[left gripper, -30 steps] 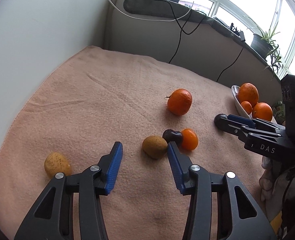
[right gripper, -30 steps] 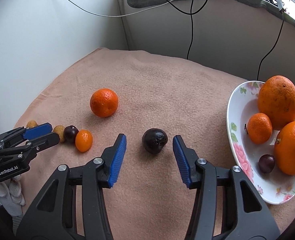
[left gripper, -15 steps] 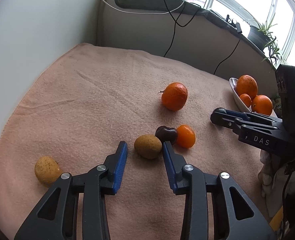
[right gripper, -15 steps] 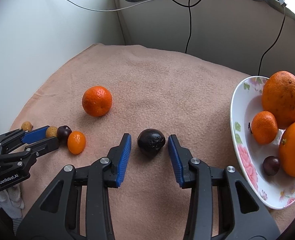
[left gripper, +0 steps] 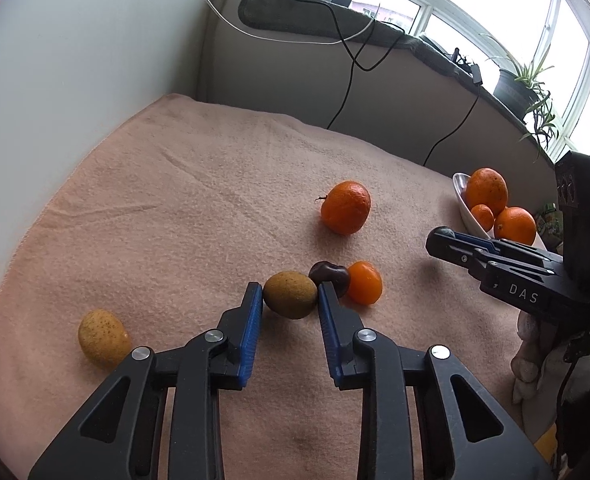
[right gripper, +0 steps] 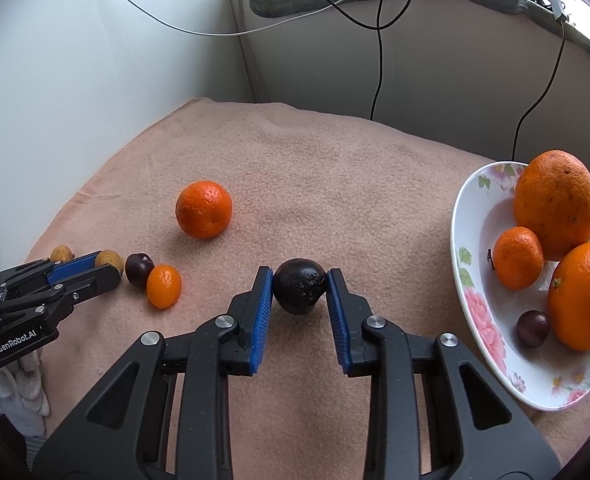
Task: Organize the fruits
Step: 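Close the right gripper on the black plum while the left closes on the brown kiwi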
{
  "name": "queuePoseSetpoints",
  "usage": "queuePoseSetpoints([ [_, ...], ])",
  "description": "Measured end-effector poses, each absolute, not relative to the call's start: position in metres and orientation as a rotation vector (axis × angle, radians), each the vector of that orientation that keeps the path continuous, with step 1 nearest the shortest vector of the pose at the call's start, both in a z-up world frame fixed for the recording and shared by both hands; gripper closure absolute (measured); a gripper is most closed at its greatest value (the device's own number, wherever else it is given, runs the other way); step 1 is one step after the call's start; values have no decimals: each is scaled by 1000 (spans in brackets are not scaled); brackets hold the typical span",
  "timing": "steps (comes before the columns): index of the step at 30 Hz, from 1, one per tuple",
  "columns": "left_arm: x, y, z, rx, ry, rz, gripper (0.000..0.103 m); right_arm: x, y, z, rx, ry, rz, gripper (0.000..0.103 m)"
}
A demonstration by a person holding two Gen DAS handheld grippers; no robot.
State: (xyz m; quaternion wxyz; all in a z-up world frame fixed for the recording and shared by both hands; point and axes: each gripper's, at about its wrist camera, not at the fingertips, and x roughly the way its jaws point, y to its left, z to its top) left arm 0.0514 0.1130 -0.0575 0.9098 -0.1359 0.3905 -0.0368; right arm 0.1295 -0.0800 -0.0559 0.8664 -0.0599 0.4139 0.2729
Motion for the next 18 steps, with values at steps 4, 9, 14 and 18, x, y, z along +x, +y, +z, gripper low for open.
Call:
queuePoseSetpoints([
  [4, 48, 110, -50, -295, 788, -95, 76, 122, -88, -47, -105, 845, 575, 74],
  [9, 47, 97, -40, -293, 767, -128, 76, 113, -102, -35, -94, 810, 564, 74],
  [14, 50, 82, -30, -291, 746, -166, 76, 107, -126, -24, -72, 777, 535, 74],
  [18, 56, 70, -26, -292, 737, -199, 76, 104, -146, -17, -69, 755, 497, 74],
])
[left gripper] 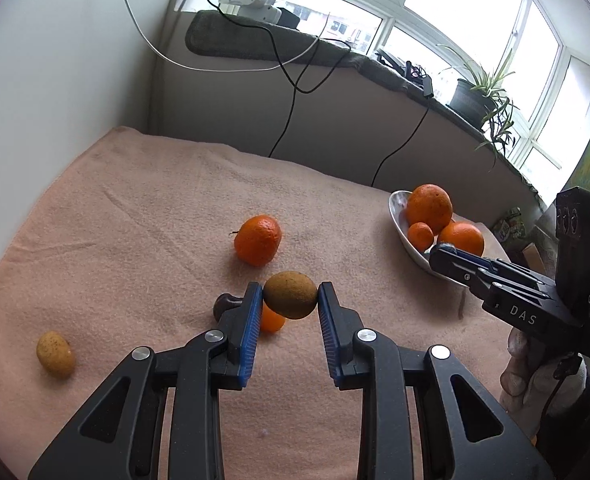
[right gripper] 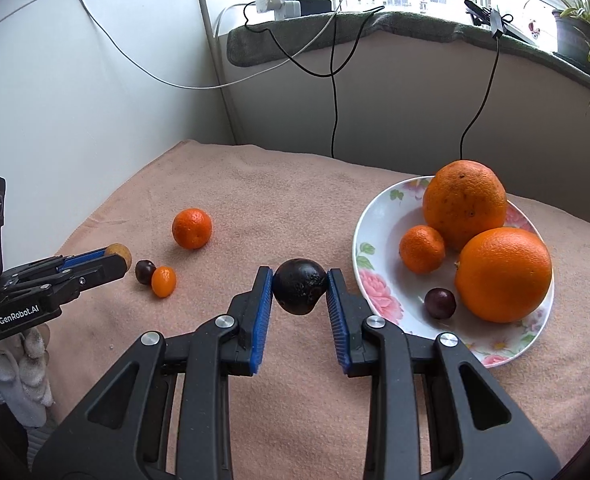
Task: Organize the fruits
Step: 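Close the right gripper on the black plum while the left closes on the brown kiwi, then carry the black plum and the kiwi with both grippers to the plate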
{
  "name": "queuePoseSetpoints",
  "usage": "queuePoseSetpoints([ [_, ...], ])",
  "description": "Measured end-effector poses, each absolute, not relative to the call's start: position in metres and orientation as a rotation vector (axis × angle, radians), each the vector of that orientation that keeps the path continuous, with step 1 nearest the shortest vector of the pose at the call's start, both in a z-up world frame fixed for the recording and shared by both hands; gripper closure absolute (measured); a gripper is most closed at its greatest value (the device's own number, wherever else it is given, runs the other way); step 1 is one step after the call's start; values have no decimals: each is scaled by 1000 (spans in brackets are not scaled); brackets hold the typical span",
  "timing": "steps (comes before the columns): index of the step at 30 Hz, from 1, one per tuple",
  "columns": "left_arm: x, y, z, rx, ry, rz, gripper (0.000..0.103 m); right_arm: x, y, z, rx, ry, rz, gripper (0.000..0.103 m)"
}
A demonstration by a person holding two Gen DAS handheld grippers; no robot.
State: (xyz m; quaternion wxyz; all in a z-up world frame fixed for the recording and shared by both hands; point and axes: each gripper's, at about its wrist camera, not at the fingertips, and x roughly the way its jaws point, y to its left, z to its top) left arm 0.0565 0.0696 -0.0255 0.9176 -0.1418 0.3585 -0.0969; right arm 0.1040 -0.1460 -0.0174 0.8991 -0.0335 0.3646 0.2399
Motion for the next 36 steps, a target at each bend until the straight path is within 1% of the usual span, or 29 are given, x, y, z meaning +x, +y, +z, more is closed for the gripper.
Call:
queuePoseSetpoints([
  [12, 85, 16, -16, -276, 724, -313, 76, 104, -193, -10, -34, 737, 407, 74],
  [22, 116, -27, -14, -241, 742, -394, 76, 106, -193, -13, -59, 738, 400, 74],
  [36, 142, -54, -21, -225, 781, -432, 76, 112, -192, -19, -85, 753, 387, 74],
])
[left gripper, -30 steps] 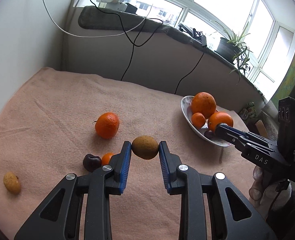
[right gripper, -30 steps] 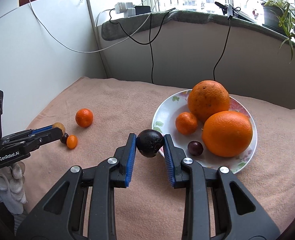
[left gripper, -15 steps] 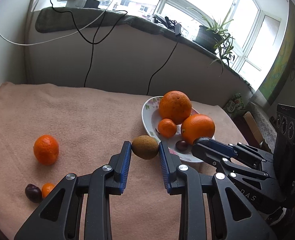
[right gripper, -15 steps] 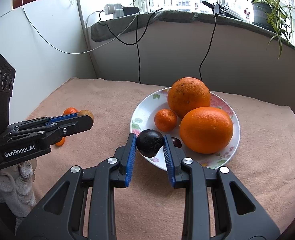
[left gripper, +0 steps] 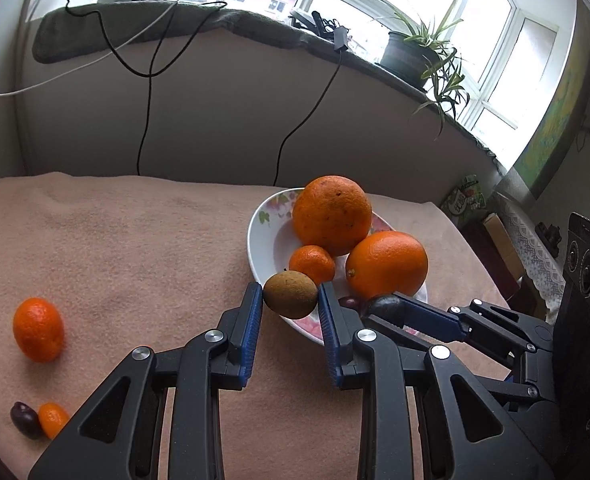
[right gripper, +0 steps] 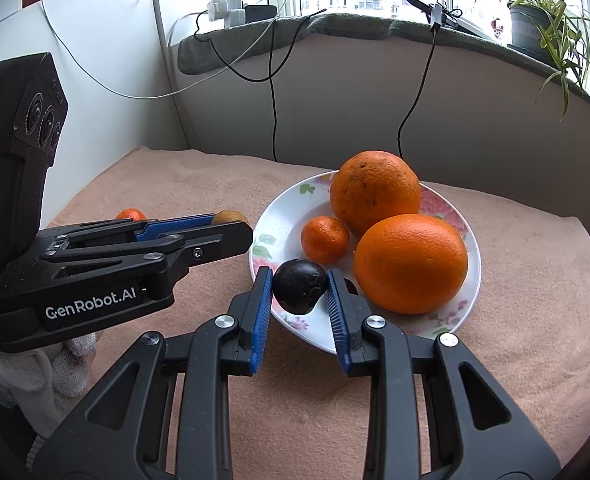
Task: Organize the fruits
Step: 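Carry the black plum and the kiwi with both grippers to the plate, then open both grippers to release the plum and kiwi on the plate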
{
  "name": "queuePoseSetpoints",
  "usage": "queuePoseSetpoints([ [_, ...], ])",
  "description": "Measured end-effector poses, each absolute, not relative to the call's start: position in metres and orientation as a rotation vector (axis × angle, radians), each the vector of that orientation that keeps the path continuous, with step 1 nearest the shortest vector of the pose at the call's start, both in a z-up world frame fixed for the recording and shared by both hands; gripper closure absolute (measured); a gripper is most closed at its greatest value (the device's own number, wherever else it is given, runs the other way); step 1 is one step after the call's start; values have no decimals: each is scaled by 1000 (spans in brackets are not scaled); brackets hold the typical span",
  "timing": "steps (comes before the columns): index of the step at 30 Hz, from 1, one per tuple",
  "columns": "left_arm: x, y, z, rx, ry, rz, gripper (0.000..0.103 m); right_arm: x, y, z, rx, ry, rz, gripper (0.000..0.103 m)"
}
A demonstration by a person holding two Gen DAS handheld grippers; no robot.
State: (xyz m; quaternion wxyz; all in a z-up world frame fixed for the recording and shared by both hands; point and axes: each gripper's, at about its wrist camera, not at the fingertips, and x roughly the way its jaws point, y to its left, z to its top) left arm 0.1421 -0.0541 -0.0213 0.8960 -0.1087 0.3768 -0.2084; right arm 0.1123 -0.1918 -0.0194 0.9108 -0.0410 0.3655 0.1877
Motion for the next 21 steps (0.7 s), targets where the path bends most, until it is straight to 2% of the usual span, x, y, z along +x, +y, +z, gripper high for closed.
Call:
queuePoseSetpoints([
  [12, 147, -61, -21, -222, 785, -443, 76, 115, -191, -21, -104, 759, 389, 74],
  [13, 147, -61, -21, -222, 785, -445, 74, 115, -191, -21, -106, 759, 390, 74],
  [14, 147, -62, -20, -222, 783, -445, 67, 115, -191, -21, -109, 759, 390, 73],
  [15, 147, -62, -20, -221, 781, -445, 62, 115, -190, -21, -112, 757, 389, 68],
  [16, 147, -62, -19, -219, 779, -446, 60, 113, -190, -20, -116, 751, 388, 62],
  [17, 147, -63, -18, -217, 778, -448, 60, 112, -190, -19, -118, 743, 387, 48],
  [18, 147, -63, -18, -215, 777, -445, 58, 111, -190, -18, -119, 734, 387, 43],
  [20, 146, -63, -17, -215, 773, -436, 50, 110, -191, -17, -119, 729, 390, 43],
  [21, 146, -63, -17, -217, 771, -436, 50, 110, -191, -16, -118, 730, 390, 42],
])
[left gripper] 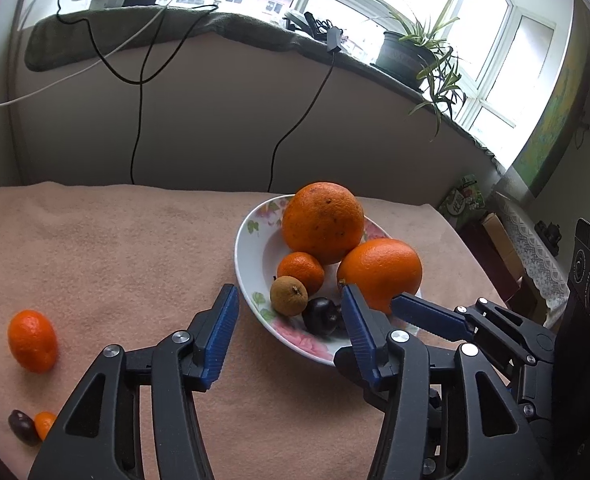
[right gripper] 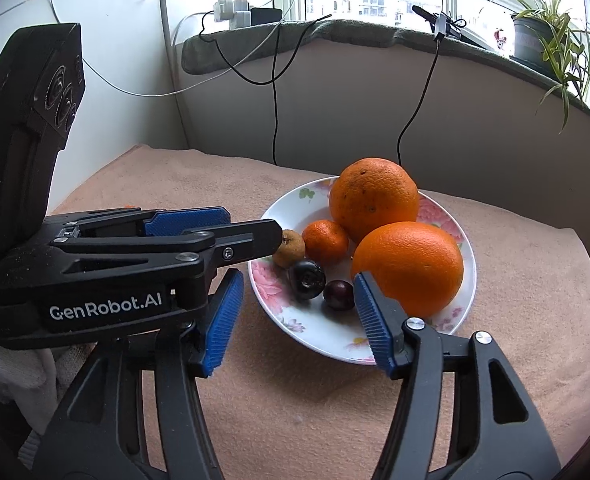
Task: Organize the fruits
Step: 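Open both grippers to release the plum and kiwi on the plate, then withdraw both grippers toward the remaining small fruits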
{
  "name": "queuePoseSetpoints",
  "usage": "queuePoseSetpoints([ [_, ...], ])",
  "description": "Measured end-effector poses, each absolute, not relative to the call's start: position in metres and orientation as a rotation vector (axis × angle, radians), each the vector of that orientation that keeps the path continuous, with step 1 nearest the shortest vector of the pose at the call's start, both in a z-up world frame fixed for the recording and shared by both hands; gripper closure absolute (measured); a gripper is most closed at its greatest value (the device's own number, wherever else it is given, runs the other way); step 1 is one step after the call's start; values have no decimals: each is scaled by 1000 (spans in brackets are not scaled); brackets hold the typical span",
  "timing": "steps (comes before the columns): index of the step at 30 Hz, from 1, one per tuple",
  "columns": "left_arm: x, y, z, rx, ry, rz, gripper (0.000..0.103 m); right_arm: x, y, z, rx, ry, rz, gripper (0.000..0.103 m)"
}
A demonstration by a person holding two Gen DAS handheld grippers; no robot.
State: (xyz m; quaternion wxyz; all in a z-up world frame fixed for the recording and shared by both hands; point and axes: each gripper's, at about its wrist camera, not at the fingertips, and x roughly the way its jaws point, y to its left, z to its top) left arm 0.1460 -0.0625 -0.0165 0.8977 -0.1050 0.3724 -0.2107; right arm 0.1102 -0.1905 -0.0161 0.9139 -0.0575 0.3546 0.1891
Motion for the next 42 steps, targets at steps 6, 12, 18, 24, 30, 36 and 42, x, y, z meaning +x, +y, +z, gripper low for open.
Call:
queuePoseSetpoints([
  [6, 143, -62, -13, -206, 761, -415, 30, 108, -193, -15, -106, 723, 386, 25],
  [12, 143, -63, -13, -191, 778, -371, 22, 107, -194, -13, -85, 714, 384, 14],
  [18, 138, -61, -10, -174, 775, -338, 22, 105, -192, -11, -84, 713, 388, 12],
  [24, 131, -52, -4, -172, 753, -319, 21, 103, -189, -8, -75, 707, 400, 12],
  [30, 121, -37, 2, -183, 734, -301, 21, 99, -184, -5, -65, 706, 417, 12],
  [36, 112, -14, 4, -196, 720, -261, 21, 98, -177, -3, -52, 704, 442, 12],
  [42, 101, 17, 6, -214, 709, -202, 21, 99, -168, -3, -47, 707, 471, 12],
])
